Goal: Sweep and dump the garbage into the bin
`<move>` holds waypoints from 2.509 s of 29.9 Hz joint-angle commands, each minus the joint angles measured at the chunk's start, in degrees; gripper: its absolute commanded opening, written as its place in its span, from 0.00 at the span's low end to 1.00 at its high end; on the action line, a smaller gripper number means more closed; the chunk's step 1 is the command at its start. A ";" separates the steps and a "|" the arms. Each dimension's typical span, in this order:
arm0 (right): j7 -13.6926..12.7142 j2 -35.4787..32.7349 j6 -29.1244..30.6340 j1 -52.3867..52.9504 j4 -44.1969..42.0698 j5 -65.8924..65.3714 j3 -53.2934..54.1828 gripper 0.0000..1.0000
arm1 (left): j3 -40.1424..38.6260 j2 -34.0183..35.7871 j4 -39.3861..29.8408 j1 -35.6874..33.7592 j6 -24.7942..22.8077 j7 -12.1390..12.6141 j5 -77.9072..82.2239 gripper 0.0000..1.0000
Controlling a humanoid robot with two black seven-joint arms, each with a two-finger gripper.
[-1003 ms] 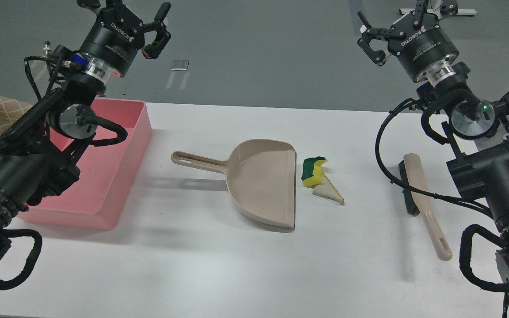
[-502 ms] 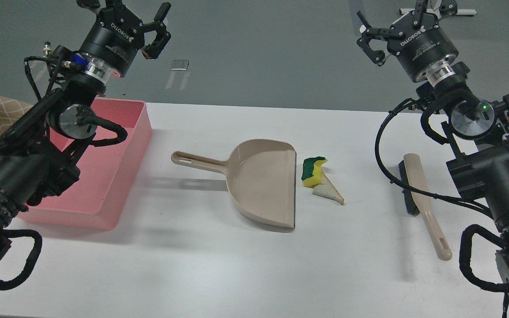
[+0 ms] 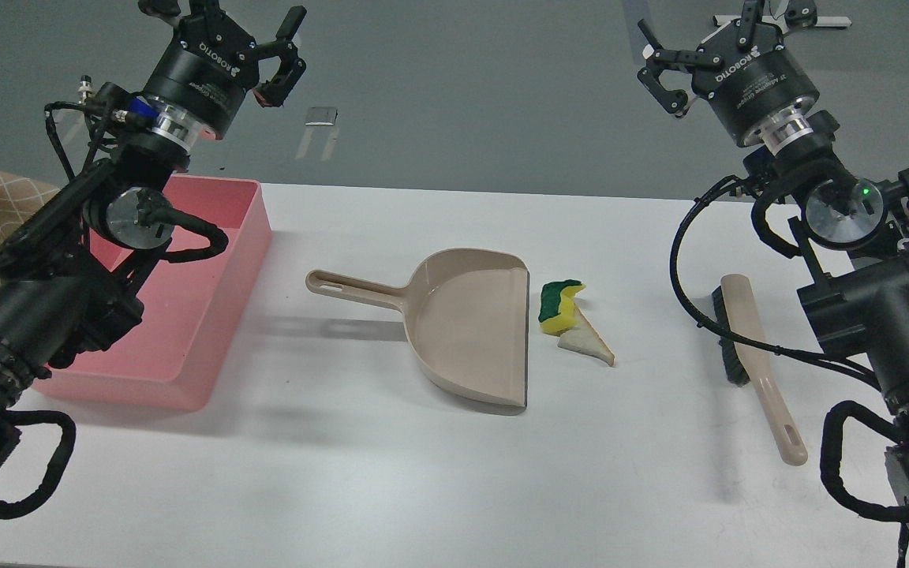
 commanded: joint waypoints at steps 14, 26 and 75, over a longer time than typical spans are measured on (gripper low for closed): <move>-0.08 0.09 0.00 0.19 -0.09 -0.05 -0.02 1.00 | 0.17 0.17 0.09 -0.26 0.00 -0.09 0.09 0.98; -0.08 0.00 0.00 -0.08 0.00 -0.05 -0.11 1.00 | 0.79 0.00 0.09 0.00 0.00 0.00 1.23 0.98; -0.44 -0.35 0.00 -0.78 0.53 -0.05 -2.04 1.00 | 15.99 13.35 -49.47 24.08 56.00 -0.17 24.78 0.98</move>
